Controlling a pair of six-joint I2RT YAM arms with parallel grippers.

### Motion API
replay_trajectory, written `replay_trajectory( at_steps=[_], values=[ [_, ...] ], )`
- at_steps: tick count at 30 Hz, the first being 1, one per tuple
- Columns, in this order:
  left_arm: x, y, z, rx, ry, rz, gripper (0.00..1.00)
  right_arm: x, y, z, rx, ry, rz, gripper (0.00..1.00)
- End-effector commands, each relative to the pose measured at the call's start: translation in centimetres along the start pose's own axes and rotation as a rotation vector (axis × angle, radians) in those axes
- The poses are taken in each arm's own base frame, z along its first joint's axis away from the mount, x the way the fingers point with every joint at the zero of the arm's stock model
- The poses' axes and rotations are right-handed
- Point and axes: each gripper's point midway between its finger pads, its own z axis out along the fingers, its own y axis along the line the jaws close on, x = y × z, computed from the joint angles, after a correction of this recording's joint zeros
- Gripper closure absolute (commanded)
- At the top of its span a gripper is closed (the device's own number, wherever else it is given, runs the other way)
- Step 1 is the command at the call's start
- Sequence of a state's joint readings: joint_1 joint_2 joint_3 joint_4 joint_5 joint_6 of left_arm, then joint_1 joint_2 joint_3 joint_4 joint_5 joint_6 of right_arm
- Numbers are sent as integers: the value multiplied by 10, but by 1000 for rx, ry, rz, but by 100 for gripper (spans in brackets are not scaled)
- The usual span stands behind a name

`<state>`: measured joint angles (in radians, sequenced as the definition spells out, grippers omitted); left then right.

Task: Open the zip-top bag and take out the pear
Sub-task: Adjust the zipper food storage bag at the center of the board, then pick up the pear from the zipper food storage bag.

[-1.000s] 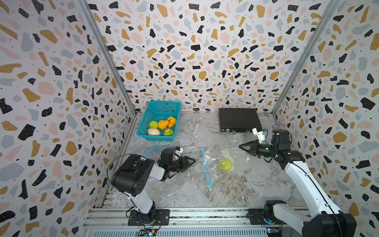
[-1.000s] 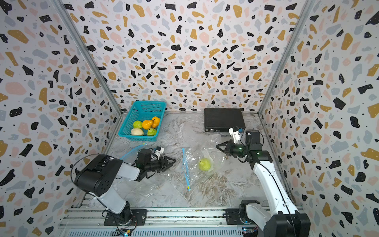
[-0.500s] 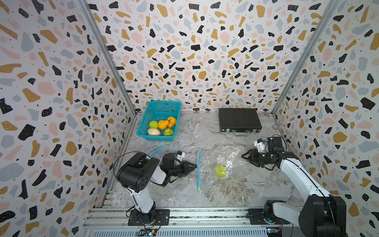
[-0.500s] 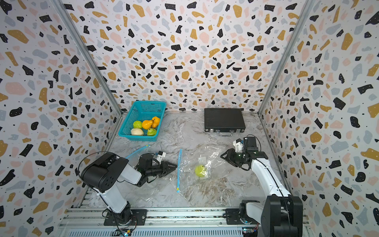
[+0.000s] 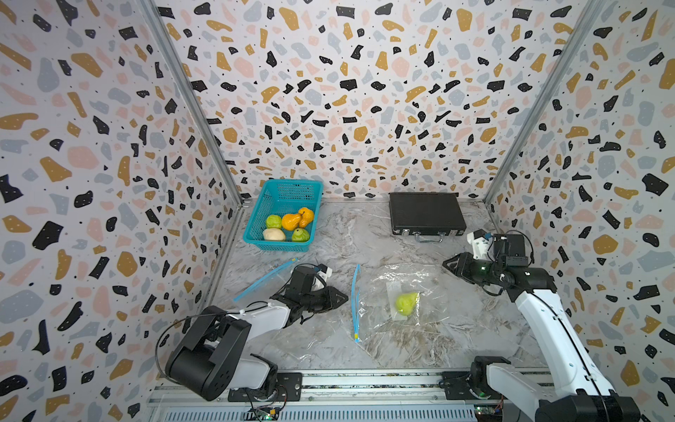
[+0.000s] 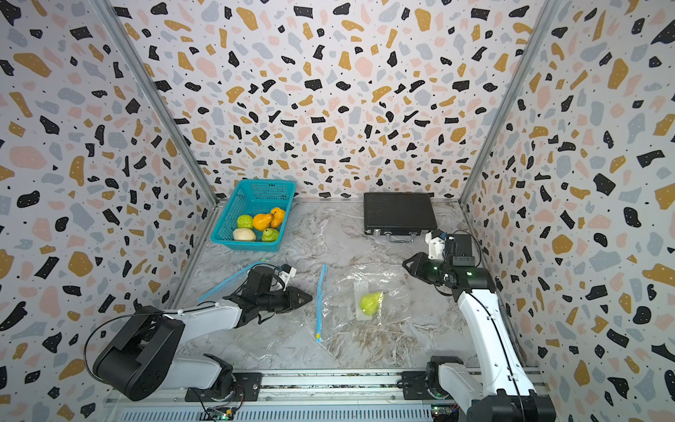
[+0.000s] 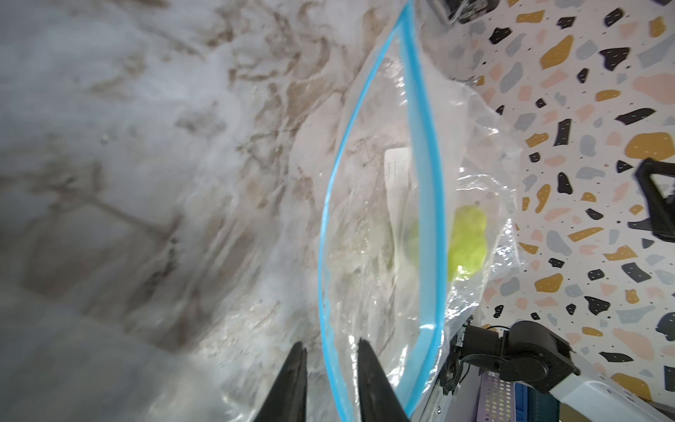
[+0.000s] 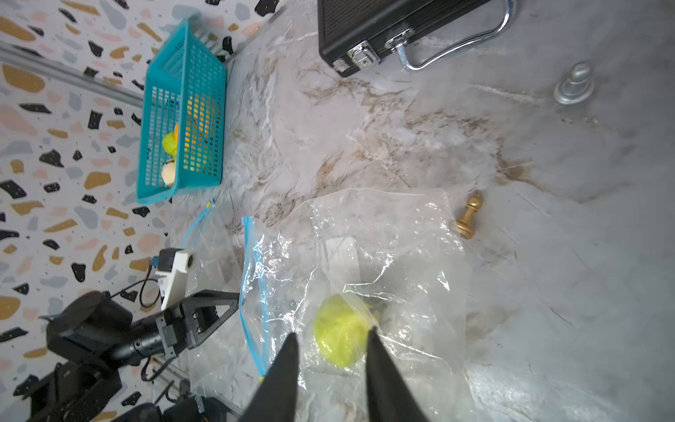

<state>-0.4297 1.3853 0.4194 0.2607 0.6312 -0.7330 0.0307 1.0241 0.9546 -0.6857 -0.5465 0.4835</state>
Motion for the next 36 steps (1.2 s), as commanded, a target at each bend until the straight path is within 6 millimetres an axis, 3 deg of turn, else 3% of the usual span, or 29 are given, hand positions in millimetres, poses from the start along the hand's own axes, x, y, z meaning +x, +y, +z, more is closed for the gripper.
replay_trajectory(
  at_steps=[1,4,11,14,24,29,36],
  values=[
    [-4,-6,0,-18,8,34,75,18,1,14,-31,74,3,87],
    [-7,-18,-3,-11,7,55,76,30,-15,39,-26,118,32,99],
    [-8,-35,-2,6,21,79,76,46,-46,79,-7,172,77,100],
    [-7,-39,6,1,44,92,77,52,-53,89,-10,183,92,100],
    [-19,-22,30,-78,50,99,77,65,-66,113,2,230,98,100],
    [-29,-36,34,-53,25,105,76,71,-73,121,19,252,83,100],
    [-24,-50,55,2,71,95,75,86,-74,138,27,296,63,100]
  ],
)
